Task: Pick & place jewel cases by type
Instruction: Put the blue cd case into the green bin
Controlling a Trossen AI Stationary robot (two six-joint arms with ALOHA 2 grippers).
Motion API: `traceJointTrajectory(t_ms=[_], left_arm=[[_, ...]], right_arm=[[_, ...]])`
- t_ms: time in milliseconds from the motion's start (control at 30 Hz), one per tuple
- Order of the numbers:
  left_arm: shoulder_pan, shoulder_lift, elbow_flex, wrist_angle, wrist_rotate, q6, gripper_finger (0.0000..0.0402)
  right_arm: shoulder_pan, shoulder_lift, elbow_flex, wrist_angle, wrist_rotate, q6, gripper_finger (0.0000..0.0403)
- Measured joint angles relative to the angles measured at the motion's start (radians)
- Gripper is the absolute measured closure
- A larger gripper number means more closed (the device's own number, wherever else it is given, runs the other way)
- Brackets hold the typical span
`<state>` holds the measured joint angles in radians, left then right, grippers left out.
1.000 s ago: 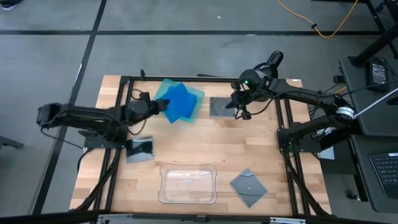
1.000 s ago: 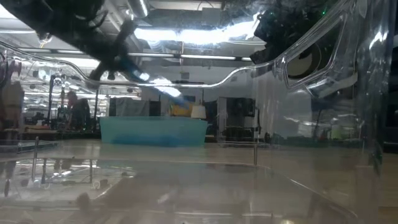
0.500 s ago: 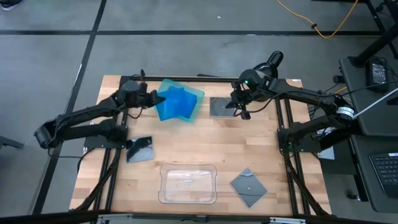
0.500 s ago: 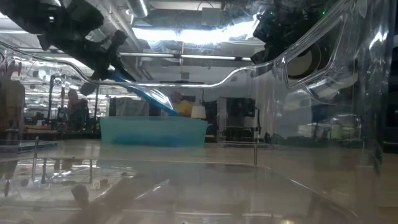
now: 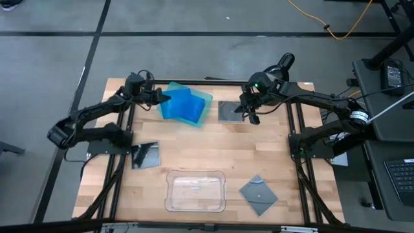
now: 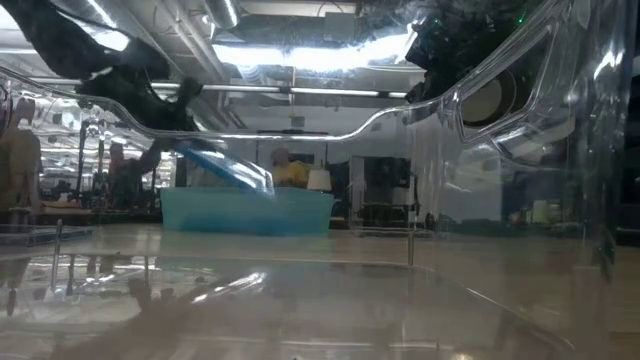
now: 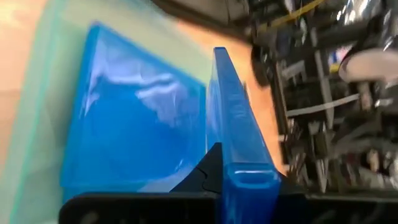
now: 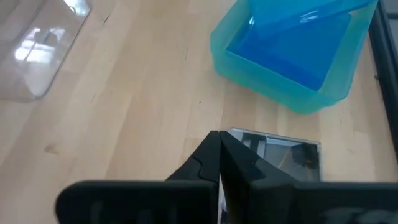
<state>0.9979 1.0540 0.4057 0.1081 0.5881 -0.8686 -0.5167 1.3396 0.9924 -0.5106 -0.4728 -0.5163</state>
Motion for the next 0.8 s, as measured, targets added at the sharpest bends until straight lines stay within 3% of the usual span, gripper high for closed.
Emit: traceJointTrajectory(t_ms=[367, 800], left_arm=[[-0.061, 0.062, 0.001, 0.001, 0.052, -0.018, 0.0398], [-0.127, 0.082, 0.001, 0.067, -0.145, -0.089, 0.0398]], right_arm=[[0.000, 0.000, 0.000, 0.001, 0.001, 0.018, 0.0393], [0.000, 0.000, 0.000, 0.033, 0.003, 0.013, 0.0393]])
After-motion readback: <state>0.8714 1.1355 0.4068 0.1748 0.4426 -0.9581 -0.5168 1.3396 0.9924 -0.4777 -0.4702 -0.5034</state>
